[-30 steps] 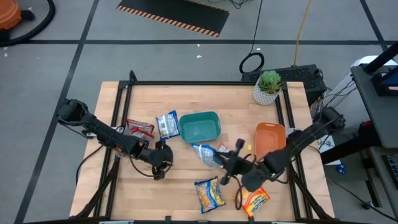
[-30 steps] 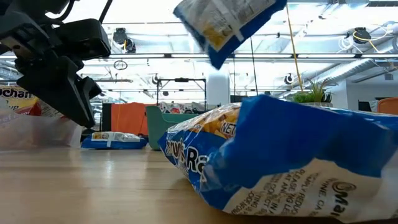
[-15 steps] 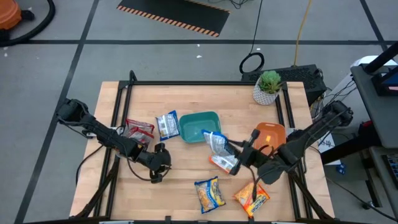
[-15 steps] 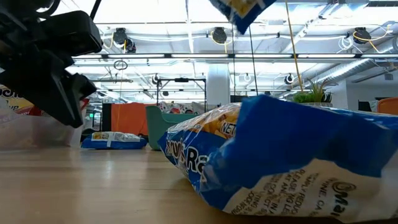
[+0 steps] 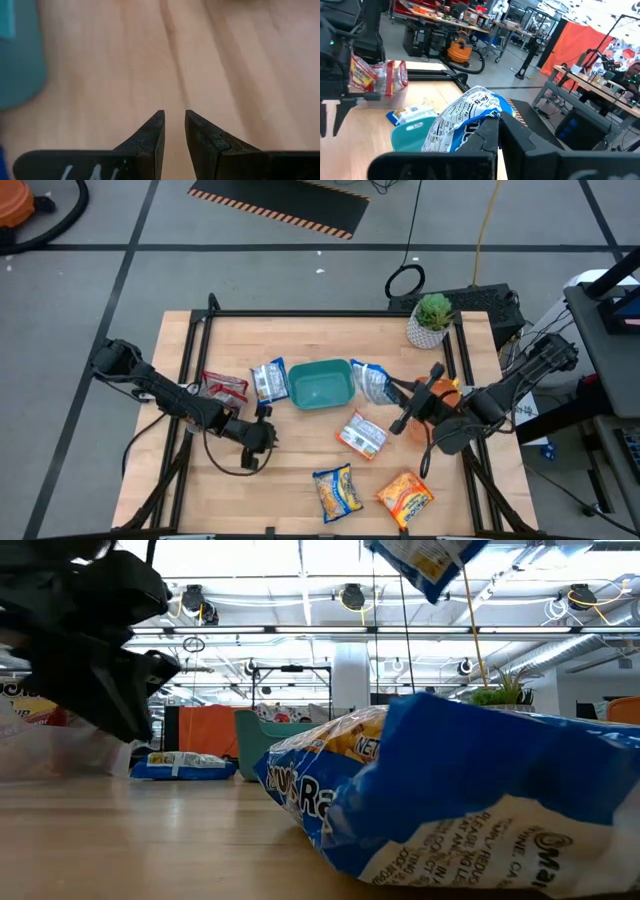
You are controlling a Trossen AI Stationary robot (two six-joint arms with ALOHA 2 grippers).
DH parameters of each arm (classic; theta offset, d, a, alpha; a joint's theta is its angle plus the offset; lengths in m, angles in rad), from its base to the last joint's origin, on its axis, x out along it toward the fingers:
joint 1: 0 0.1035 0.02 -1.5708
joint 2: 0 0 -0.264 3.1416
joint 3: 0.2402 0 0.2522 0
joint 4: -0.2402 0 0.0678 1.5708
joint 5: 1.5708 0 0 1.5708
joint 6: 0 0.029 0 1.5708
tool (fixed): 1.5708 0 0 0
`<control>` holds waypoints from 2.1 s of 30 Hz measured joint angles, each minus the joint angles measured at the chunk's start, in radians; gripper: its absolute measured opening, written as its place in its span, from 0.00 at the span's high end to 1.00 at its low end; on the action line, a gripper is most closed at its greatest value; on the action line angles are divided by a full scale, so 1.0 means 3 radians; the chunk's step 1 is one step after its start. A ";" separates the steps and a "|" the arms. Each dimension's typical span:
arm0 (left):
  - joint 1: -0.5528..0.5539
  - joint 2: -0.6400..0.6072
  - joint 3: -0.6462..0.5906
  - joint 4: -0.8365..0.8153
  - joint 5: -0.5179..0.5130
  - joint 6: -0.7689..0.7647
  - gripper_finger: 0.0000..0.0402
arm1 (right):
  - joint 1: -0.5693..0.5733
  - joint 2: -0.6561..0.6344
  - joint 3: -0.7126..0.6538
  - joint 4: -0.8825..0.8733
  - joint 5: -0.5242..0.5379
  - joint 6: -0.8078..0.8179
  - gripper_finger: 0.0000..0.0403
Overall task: Sort Maruchan noodles
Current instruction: Put the middle blue noodle pack into the orange bin
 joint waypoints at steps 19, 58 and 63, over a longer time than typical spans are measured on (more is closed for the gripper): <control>0.1123 0.0000 0.0000 0.0182 -0.0002 0.0768 0.80 | -0.0201 -0.0323 -0.0180 -0.1259 -0.0015 0.1646 1.00; 0.1217 0.0000 0.0000 0.0070 0.0066 0.0688 0.80 | -0.0666 -0.0314 -0.0011 -0.3701 -0.1241 0.4120 1.00; 0.1217 0.0000 0.0000 0.0022 0.0066 0.0626 0.80 | -0.0666 -0.0314 -0.0006 -0.3725 -0.1689 0.4006 1.00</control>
